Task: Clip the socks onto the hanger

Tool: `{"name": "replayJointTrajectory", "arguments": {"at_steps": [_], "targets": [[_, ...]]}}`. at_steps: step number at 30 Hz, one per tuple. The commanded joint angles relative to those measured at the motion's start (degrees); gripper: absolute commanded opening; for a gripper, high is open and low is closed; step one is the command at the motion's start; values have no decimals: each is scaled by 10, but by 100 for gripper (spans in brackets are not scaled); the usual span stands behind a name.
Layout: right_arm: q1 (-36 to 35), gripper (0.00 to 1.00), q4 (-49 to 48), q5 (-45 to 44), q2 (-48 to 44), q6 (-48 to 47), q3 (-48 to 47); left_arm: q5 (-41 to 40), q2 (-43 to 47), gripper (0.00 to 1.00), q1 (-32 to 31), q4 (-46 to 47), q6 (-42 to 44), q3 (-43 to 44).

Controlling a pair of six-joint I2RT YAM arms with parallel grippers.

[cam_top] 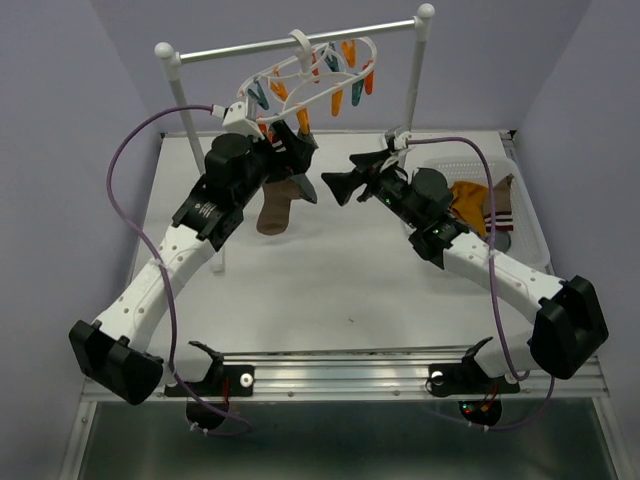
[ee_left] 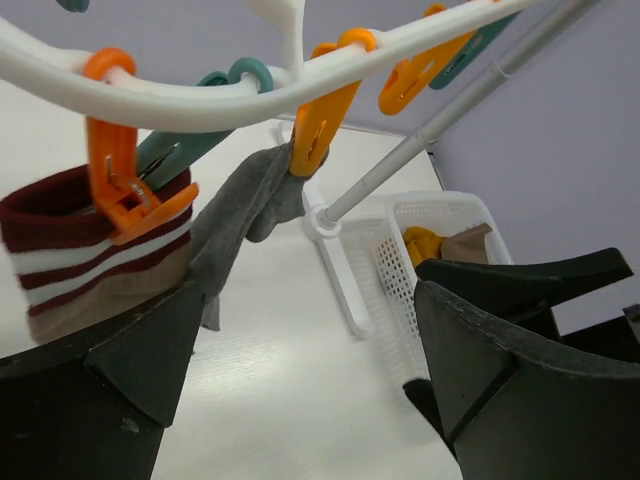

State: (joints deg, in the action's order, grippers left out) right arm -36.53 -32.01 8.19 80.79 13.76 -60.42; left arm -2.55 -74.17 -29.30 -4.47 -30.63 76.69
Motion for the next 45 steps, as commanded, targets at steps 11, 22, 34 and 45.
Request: {"name": "replayJointTrajectory", "arguments": {"at_steps": [11, 22, 34, 45], "targets": [[-6, 100, 112, -272, -129, 22, 142, -54, 190, 99, -4, -40, 62, -93], [12, 100, 278, -196, -68, -7, -12, 12, 167, 99, -4, 35, 39, -121], [48, 100, 342, -150, -48, 14, -218, 37, 98, 99, -4, 78, 38, -95], [124, 99, 380, -97, 79, 120, -448, 32, 34, 99, -4, 83, 73, -24]]}}
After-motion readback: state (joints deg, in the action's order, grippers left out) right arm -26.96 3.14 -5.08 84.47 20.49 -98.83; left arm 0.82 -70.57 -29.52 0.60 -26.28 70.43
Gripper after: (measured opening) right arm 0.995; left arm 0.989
